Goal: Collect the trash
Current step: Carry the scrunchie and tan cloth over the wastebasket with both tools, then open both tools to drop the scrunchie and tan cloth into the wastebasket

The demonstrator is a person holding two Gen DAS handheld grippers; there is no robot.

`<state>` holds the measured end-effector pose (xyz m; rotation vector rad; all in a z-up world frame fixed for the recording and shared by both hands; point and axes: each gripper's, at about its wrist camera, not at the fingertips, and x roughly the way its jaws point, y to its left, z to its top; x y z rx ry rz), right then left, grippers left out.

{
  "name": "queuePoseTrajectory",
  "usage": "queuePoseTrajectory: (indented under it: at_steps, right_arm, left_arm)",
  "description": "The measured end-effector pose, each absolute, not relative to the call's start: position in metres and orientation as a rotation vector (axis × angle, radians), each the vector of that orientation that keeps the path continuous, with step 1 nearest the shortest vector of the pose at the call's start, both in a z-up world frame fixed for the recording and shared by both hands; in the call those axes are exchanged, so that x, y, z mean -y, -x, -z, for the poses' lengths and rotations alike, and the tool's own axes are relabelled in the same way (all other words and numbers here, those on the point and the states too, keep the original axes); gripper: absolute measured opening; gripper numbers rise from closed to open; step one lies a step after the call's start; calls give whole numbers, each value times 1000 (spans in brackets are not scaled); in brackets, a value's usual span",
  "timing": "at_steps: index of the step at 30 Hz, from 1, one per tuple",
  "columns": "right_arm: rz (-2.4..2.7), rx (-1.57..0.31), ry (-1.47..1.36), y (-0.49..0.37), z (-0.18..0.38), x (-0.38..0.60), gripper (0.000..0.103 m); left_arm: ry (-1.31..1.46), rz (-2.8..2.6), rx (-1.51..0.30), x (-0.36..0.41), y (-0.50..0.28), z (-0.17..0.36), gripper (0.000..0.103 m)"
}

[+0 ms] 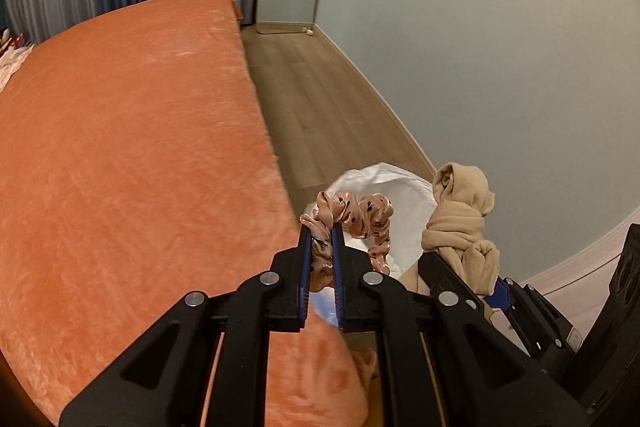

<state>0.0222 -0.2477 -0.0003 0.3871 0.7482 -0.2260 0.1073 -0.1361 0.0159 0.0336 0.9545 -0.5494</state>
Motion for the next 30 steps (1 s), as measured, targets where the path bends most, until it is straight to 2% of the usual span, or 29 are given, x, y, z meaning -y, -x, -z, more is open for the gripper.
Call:
queuePoseTrajectory:
  at_steps: [13,16,20,25,30]
  right_arm:
    - [331,-737,-446,-2,4,299,32]
    - [342,-740,-455,-4,8,302,32]
    - [351,-747,-458,-10,11,298,32]
    - [351,-753,-458,-17,12,299,32]
    - [345,-759,-454,-16,13,300,32]
  left_arm:
    - [-81,632,-969,204,-101,-12,11]
    - [-71,640,-978,207,-103,-9,15]
    - [-52,613,-976,209,-109,-7,31]
    - [-57,587,-974,205,-113,-3,37]
    - [-73,561,-964,197,-116,1,37]
